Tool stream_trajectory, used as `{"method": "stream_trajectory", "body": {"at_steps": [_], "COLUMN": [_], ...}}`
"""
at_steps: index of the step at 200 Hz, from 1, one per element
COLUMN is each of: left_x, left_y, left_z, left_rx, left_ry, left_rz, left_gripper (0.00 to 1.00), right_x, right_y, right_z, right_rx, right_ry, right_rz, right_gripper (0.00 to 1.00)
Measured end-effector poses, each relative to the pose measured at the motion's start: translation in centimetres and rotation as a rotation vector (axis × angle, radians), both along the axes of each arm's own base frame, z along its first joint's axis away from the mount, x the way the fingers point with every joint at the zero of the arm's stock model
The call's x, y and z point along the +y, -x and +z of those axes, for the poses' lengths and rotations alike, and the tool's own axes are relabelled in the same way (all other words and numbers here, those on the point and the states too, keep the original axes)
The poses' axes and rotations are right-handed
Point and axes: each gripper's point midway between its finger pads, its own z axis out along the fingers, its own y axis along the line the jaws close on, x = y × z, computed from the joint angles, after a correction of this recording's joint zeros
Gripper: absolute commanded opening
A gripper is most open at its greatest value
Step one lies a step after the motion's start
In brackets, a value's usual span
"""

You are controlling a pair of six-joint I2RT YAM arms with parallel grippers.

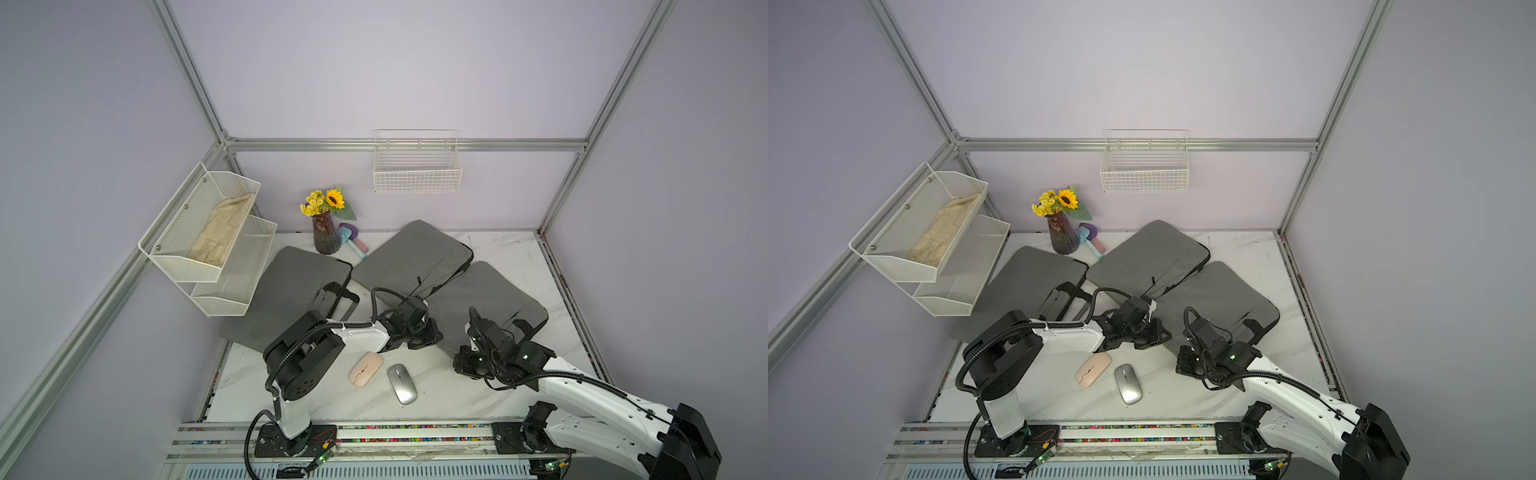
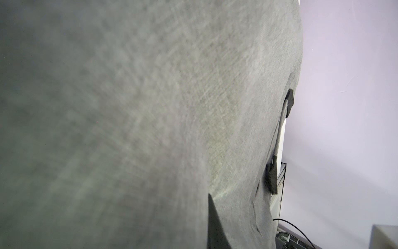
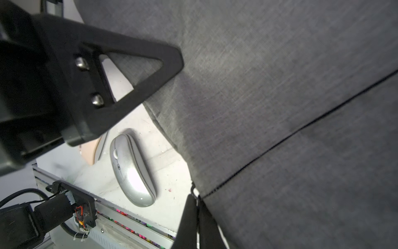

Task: Put the mouse into the laptop bag
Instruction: Unzip the zipper on the zippered laptop bag.

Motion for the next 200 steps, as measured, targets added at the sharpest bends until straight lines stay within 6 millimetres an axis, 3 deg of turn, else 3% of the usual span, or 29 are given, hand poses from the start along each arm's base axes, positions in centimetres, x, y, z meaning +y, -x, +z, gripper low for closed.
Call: {"method": "stream_trajectory", "body": {"at_steps": [61, 106, 139, 165, 200], "left_x": [0.7, 0.4, 1.5, 1.3, 0.9], "left_y": [0.0, -0.5, -1.5, -2.8, -3.4], "left_z": [2.7, 5.5, 5.4, 5.0, 2.1], "left_rx": [-0.028, -0.156, -0.261, -0.324, -0.357], "left_ry": [-0.007, -0.088, -0.192, -0.201, -0.219], "left_rz": [0.015, 0.045, 0.094, 0.131, 0.158], "left_gripper": [0.00, 0.00, 0.00, 0.00, 0.00], "right_x": [0.3, 0.5, 0.3, -0.2, -0.7], "right_y": [0.2, 0.3, 0.3, 0.0, 0.1], "right_z": [3.0, 4.4, 2.6, 1.6, -2.3], "right_rx": [-0.072, -0.106, -0.063, -0.059, -0.004], "right_ry": [-0.058, -0.105, -0.071, -0.058, -0.028], "right_rz": [0.043, 0.051, 0.027, -0.021, -0.070], "right_gripper": [0.00, 0.00, 0.00, 0.00, 0.00]}}
